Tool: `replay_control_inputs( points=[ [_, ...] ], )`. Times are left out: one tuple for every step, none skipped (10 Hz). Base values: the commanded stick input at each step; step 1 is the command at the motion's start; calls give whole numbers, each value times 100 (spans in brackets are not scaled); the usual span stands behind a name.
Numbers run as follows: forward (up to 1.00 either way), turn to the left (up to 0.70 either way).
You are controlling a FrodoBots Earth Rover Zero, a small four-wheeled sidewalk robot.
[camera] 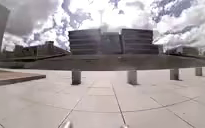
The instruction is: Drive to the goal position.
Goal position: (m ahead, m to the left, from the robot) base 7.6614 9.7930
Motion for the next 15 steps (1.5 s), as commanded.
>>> replay_control_inputs(
  points=[
    [70, 0],
    [70, 0],
    [70, 0],
    [70, 0],
    [70, 0],
    [70, 0],
    [70, 0],
    [70, 0],
    [70, 0],
    [70, 0],
    [70, 0],
    [70, -23],
    [70, -31],
    [70, -18],
    [70, -7]
  ],
)
